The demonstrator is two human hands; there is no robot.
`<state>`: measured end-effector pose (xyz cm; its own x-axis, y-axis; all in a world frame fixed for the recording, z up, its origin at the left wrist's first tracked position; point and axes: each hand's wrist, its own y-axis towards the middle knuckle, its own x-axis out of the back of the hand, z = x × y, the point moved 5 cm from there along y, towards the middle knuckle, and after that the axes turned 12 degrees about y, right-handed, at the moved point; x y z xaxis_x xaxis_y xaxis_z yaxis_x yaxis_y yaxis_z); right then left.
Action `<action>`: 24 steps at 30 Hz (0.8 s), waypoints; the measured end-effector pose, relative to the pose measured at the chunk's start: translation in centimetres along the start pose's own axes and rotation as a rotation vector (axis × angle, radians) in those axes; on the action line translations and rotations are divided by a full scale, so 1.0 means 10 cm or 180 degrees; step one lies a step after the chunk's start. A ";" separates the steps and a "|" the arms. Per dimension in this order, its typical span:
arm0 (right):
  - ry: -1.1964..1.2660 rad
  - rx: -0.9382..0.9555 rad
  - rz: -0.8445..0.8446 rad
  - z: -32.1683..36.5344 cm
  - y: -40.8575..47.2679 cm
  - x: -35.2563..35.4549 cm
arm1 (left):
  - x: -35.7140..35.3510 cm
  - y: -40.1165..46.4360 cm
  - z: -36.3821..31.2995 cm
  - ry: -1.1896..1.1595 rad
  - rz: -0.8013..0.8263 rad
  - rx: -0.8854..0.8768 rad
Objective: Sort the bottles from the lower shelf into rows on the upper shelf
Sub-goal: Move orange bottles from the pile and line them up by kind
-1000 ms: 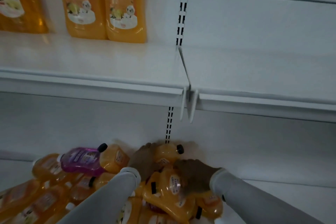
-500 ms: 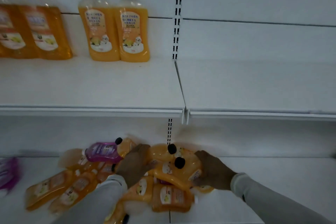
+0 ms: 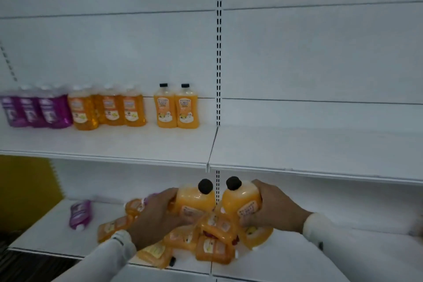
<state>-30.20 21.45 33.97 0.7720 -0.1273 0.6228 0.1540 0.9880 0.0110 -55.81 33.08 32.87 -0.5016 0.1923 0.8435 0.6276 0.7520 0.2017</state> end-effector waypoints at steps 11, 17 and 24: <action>0.0845 0.0693 -0.0741 1.34 -0.11 0.90 | 1.20 0.11 -0.94 -0.1070 -0.0502 -0.0058; 0.1194 0.0736 -0.0977 1.74 0.02 0.99 | 1.43 0.33 -0.85 -0.1697 -0.0491 -0.0051; 0.1248 0.0699 -0.1204 1.77 0.37 0.88 | 1.56 0.66 -0.33 -0.1822 -0.0436 -0.0036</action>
<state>-33.77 25.52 53.33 0.8652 -0.4560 0.2087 0.3641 0.8573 0.3640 -57.54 39.01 48.99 -0.8182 0.4062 0.4068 0.5391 0.7879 0.2977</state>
